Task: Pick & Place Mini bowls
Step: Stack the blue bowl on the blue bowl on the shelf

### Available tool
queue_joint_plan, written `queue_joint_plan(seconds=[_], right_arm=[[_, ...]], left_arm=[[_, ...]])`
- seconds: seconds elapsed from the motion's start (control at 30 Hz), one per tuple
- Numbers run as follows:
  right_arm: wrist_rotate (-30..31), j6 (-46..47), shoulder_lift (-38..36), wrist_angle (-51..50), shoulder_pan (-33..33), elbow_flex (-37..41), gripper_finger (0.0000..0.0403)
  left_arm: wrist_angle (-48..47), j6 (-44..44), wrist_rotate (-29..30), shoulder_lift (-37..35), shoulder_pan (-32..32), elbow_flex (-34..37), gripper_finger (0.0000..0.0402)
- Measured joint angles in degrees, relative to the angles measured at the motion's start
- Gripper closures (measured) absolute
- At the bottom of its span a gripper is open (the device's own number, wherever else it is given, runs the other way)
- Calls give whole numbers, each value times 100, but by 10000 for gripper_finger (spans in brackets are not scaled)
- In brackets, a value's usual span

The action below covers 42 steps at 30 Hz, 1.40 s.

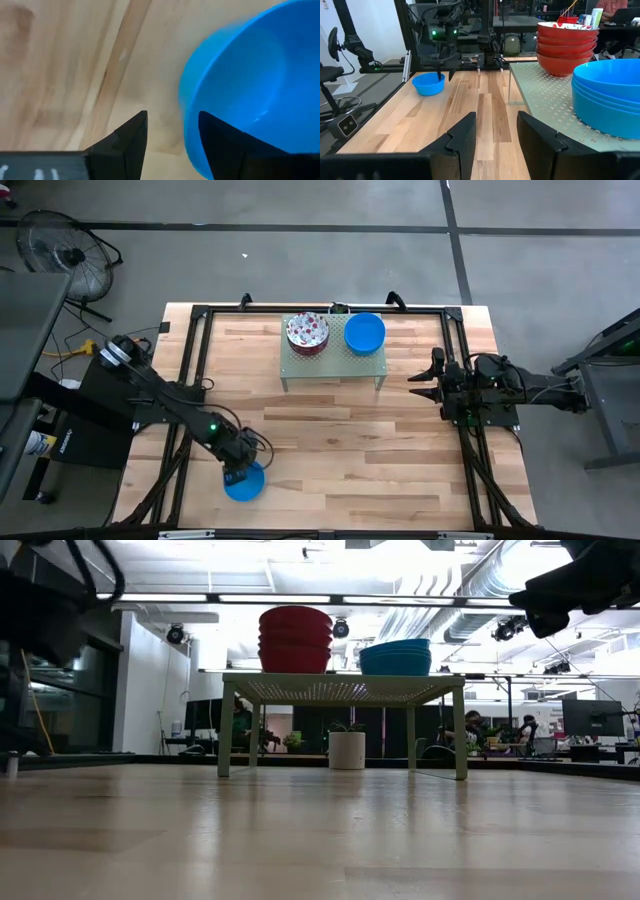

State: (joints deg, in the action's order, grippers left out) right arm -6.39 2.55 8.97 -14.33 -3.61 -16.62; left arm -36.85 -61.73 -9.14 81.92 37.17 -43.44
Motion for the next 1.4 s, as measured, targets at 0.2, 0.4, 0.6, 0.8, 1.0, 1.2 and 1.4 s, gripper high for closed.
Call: queue_joint_plan(seconds=[0.2, 0.4, 0.6, 0.8, 1.0, 1.2, 1.4], right_arm=[[0, 0, 2, -2, 0, 0, 272], [1, 1, 2, 0, -1, 0, 272], [0, 2, 2, 0, -1, 0, 272], [0, 0, 2, 0, 1, 0, 272], [93, -406, 2, 2, -1, 0, 272], [482, -1093, 2, 2, -3, 0, 272], [701, -1189, 2, 12, -5, 0, 272]], left_arm=[[63, -182, -357, 418, 0, 0, 243], [193, -450, -406, 467, 0, 0, 333], [331, -776, -358, 467, -1, 0, 391], [423, -1020, 66, 467, -2, -125, 398], [358, -1074, 680, 467, -2, -543, 399], [193, -1120, 1268, 467, -2, -806, 400], [404, -1226, 1978, 467, -2, -824, 401]])
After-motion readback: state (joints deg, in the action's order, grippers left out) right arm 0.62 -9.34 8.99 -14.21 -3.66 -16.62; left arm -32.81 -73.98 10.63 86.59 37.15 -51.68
